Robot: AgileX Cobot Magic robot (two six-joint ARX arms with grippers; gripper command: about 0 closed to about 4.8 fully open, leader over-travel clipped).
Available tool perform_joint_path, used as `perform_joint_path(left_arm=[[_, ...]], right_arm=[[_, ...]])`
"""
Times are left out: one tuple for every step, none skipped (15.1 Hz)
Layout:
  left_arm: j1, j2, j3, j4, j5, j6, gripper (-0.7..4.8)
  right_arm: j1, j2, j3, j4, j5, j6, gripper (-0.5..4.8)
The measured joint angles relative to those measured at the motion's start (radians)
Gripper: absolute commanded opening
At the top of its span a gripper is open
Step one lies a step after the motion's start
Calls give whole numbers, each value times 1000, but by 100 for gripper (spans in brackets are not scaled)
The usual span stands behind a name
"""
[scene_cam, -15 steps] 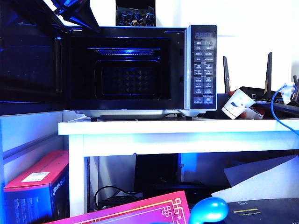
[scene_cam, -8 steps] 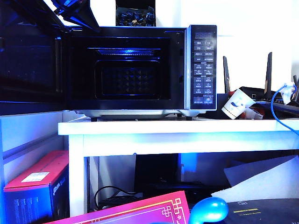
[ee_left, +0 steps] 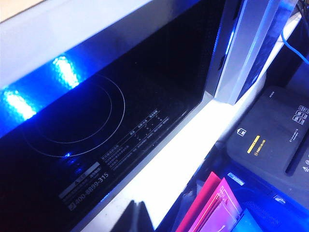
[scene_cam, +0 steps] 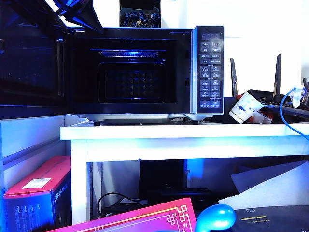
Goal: Open the microwave door, place the box of snacks from the top of the microwave inside, then close the microwave door.
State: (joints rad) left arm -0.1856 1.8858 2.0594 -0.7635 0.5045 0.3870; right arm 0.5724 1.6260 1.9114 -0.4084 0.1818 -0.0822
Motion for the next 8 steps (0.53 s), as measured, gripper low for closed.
perform_joint_path(left_arm=[[0, 0, 0, 0, 0, 0, -6], [0, 0, 0, 0, 0, 0, -6], [0, 0, 0, 0, 0, 0, -6], [0, 0, 0, 0, 0, 0, -6], [0, 0, 0, 0, 0, 0, -6], [0, 0, 0, 0, -1, 0, -6], [0, 0, 0, 0, 0, 0, -6], [0, 0, 0, 0, 0, 0, -6]], right_arm=[[0, 0, -17, 3, 0, 0, 282], [0, 0, -33, 5, -1, 0, 283], [0, 0, -47, 5, -2, 0, 283], [0, 0, -57, 6, -3, 3, 283], [0, 0, -68, 13, -17, 4, 283], [0, -1, -80, 24, -39, 4, 283], [0, 0, -104, 36, -51, 4, 283], [0, 0, -124, 47, -51, 4, 283]])
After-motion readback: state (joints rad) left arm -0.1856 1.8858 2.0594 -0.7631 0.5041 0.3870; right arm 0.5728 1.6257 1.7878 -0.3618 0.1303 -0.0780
